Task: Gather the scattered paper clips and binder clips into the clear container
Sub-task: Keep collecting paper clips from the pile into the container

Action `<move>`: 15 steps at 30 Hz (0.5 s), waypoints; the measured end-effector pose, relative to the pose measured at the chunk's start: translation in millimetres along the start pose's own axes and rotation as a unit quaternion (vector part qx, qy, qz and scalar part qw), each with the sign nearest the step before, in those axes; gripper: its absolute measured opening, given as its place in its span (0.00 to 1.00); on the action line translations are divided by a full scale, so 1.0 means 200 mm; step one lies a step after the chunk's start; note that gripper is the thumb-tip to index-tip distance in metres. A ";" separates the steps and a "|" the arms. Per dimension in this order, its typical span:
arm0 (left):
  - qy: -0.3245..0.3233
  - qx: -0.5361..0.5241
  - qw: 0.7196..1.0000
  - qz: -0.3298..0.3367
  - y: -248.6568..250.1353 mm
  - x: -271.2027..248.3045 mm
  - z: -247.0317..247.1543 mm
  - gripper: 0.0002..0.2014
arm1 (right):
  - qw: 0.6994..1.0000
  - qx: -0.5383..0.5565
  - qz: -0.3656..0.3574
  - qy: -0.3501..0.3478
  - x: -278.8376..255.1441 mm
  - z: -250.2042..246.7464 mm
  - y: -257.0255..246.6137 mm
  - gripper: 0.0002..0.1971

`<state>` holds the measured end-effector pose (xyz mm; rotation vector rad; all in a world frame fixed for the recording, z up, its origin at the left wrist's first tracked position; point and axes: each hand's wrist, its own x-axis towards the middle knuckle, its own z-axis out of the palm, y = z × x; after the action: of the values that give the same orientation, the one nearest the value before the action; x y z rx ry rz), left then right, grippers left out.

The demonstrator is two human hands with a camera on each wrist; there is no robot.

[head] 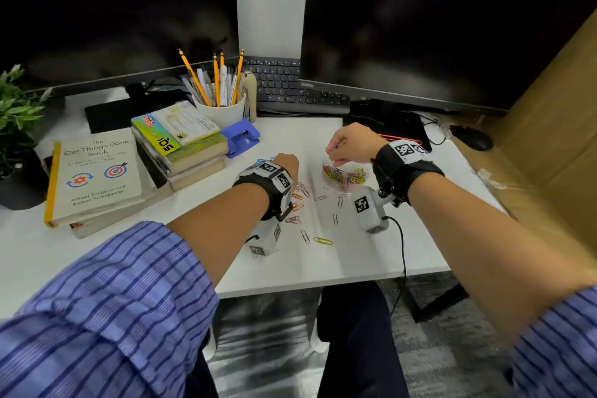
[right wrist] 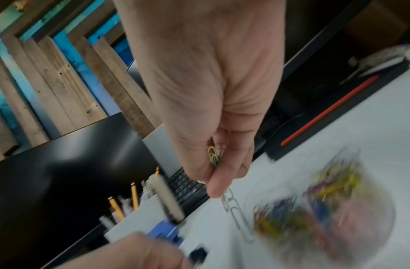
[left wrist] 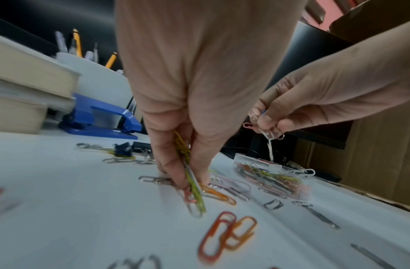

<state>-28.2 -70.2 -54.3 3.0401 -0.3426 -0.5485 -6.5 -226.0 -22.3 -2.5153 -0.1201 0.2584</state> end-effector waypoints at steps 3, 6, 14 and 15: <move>0.019 -0.002 1.000 0.000 0.03 0.04 -0.01 0.17 | 0.999 -0.025 0.027 -0.002 0.02 -0.03 0.04 0.05; 0.025 0.006 1.000 -0.006 0.05 0.06 -0.01 0.16 | 0.998 -0.052 0.039 -0.013 0.04 -0.01 0.06 0.06; 0.034 0.035 0.999 -0.008 0.06 0.08 -0.01 0.16 | 0.996 -0.076 0.053 -0.020 0.06 0.02 0.07 0.09; 0.035 0.036 0.999 -0.009 0.06 0.08 0.00 0.16 | 0.995 -0.079 0.055 -0.023 0.06 0.02 0.07 0.09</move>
<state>-15.2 -85.0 -58.5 3.1257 -0.3394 -0.4390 5.6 -232.9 -35.1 -2.6781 -0.0210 0.3643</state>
